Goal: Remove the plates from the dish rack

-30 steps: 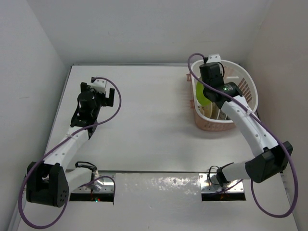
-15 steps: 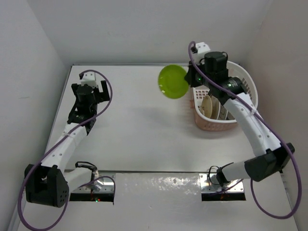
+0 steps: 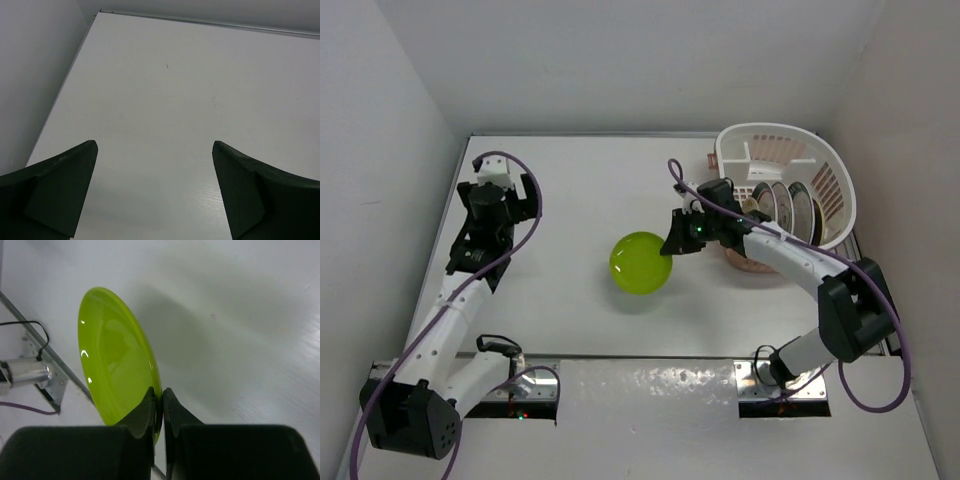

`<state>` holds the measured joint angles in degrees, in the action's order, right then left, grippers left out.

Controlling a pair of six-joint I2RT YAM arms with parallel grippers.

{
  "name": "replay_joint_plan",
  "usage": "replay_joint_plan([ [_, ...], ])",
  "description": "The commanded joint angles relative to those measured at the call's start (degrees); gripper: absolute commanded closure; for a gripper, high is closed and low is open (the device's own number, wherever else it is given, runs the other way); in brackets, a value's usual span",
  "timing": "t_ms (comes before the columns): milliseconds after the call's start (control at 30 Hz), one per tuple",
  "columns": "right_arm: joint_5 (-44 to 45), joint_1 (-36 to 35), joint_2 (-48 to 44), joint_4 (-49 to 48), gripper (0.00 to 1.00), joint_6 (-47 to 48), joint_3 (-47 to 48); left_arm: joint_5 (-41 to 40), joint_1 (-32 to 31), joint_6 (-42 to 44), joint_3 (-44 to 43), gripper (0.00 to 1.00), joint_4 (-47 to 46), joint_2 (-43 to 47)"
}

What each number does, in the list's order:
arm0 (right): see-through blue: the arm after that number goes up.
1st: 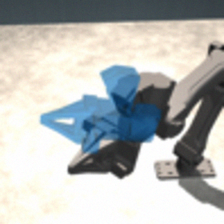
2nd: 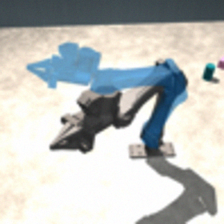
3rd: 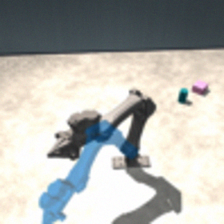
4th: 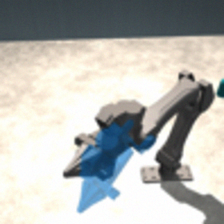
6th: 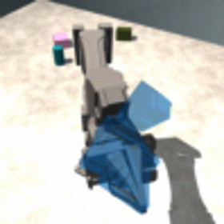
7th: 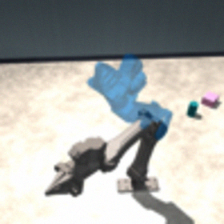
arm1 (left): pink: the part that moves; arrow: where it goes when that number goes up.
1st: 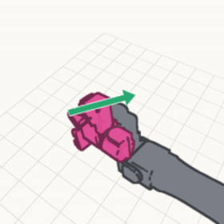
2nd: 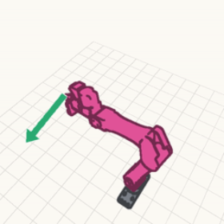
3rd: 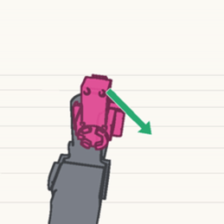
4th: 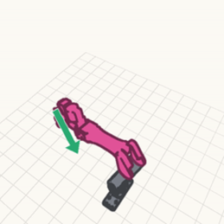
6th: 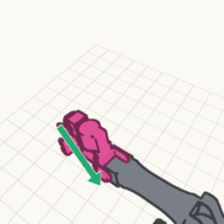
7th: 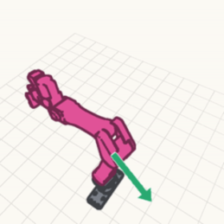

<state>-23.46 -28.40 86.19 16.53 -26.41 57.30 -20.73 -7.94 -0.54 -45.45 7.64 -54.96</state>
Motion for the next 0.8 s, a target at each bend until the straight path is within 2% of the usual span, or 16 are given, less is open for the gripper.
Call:
replay_joint_plan([
  [0, -3.52, -0.68, -2.61, -11.86, 1.0, -10.05, -5.16, 1.92, -0.32, -0.61, -1.83, 0.03, 1.32, 3.01],
  [133, -0.54, -3.15, -3.49, -16.08, 1.0, -14.0, -13.15, 3.15, -0.32, -0.69, -0.69, 0.03, 0.27, 4.42],
  [267, 3.59, -3.15, -2.79, -26.71, 1.0, -21.2, -20.28, 4.99, -0.32, -1.31, -0.86, 0.04, 1.06, 4.25],
  [600, 4.65, -3.24, -0.68, -32.17, 1.0, -25.35, -25.92, 4.38, -0.32, -0.52, -0.43, 0.04, 3.61, 4.42],
  [767, 4.74, -3.24, 2.57, -31.66, 1.0, -24.48, -25.13, 4.38, -0.32, 0.09, -0.08, 0.04, 2.91, 4.51],
])
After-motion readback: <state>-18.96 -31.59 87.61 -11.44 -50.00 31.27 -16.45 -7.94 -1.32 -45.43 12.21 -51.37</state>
